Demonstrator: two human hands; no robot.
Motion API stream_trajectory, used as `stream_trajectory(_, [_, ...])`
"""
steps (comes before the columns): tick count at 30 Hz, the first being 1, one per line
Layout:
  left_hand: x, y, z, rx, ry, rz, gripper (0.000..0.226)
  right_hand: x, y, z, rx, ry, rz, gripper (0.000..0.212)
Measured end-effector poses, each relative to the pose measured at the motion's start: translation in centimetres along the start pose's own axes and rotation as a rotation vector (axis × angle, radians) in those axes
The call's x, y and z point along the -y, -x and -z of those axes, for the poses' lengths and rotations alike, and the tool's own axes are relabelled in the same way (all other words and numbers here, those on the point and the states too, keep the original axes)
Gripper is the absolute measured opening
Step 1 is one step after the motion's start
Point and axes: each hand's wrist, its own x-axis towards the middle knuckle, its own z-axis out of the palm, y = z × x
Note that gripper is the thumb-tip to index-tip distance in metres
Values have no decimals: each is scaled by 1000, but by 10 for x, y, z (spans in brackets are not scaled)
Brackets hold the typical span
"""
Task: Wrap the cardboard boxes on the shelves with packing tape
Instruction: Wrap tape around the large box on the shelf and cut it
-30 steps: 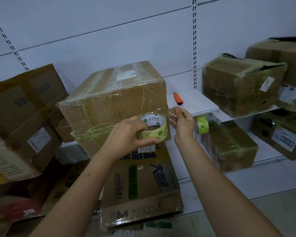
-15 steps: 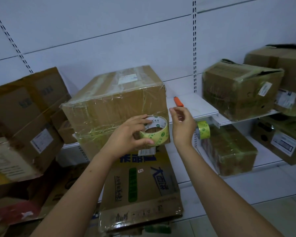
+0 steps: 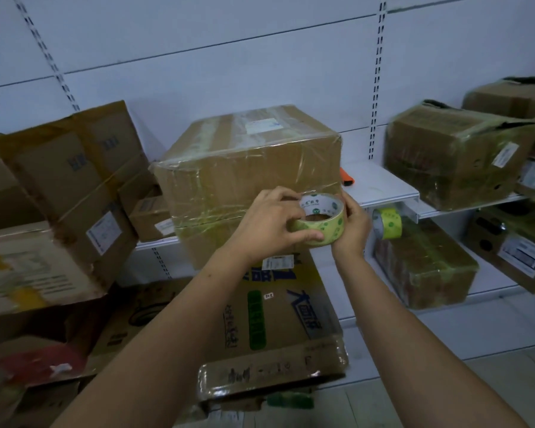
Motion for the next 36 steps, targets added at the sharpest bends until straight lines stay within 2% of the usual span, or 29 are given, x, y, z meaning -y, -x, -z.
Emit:
stream_trajectory(2, [5,15,17,-33,-73,-23,47,3,7,-3,-71,206,66,30])
stream_trajectory(4, [26,46,40,-10,-94,-13,43,9,12,-6,-136,293,58,30])
stream_trajectory(6, [63,88,69,-19,-115,25,40,15,15,-9,-157,325,7,33])
stream_trajectory(10, [131,157,118,-166,-253,73,52,25,24,-16,-212,342,-47,38])
stream_trajectory(14, [154,164,116,-224,-492,71,64,35,34,-22,-213,314,-146,42])
stream_trajectory(24, [188,145,96,-121,-603,122,57,44,23,-19,-209,503,-277,50])
stream_trajectory(29, [200,127,83,-82,-605,172,60,40,25,-18,-267,476,-219,44])
stream_trajectory(33, [204,114,80,69,-595,151,52,46,39,-37,-376,519,-128,35])
stream_trajectory(36, [204,113,79,89,-504,114,45,43,66,-81,-332,533,-140,55])
